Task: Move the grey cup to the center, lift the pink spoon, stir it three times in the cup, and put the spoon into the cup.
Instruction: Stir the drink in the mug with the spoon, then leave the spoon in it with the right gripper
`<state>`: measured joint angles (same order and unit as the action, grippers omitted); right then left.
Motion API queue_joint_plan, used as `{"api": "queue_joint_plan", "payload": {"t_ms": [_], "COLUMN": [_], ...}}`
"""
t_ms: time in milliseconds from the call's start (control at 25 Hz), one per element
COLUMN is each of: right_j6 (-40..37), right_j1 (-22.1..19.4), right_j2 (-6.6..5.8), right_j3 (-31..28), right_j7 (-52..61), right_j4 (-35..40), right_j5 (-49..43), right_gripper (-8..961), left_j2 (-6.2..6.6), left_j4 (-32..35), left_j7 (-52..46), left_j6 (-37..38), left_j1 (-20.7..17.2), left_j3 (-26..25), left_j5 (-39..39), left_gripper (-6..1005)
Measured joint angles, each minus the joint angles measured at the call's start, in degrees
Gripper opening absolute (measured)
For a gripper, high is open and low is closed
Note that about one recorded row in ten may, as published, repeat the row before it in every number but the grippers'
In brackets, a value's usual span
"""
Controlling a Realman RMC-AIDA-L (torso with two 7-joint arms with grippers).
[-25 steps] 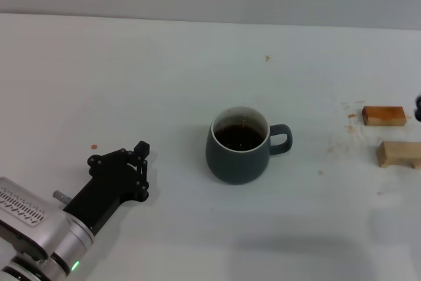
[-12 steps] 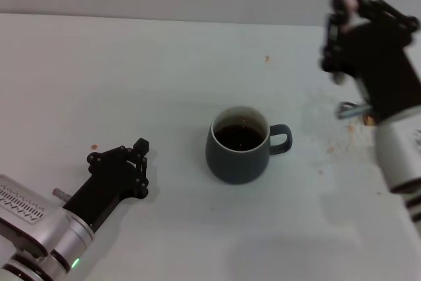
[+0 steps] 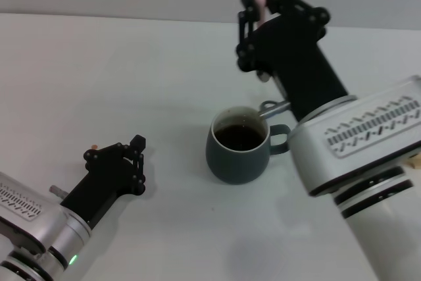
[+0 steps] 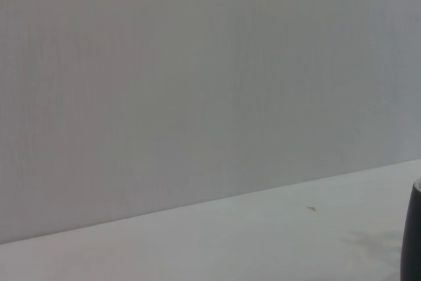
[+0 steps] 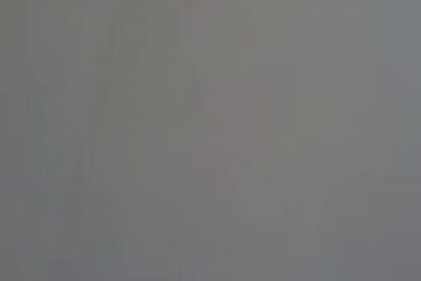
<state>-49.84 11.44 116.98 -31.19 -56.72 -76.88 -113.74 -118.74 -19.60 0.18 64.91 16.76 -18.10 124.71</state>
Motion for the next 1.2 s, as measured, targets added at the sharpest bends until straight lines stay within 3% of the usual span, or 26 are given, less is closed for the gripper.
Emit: {"api": "queue_joint_plan", "payload": {"t_ms": [200, 760, 1200], "right_j6": [1.62, 1.29, 1.23], "right_j1": [0.07, -1.07, 1.77], "right_j2": [1.73, 2.00, 2.38], "right_j3": [1.68, 4.67, 5.43], "right_j7": [0.10, 2.76, 8.31], "right_j4": [1.07, 2.70, 9.16], "right_j5": [-0.18, 0.59, 0.54], "right_gripper": [24, 24, 23], "left_j2": [0.05, 0.18, 0.18], "left_j4": [0.58, 1.69, 1.63], "left_j7": [0.00, 0.00, -0.01], "left_j6": [0.11, 0.61, 2.83], "left_j1": [0.24, -0.18, -0.53], "left_j3": [0.00, -1.83, -3.87], "left_j5": [0.01, 0.00, 0.00], "left_gripper": [-2, -2, -2]}}
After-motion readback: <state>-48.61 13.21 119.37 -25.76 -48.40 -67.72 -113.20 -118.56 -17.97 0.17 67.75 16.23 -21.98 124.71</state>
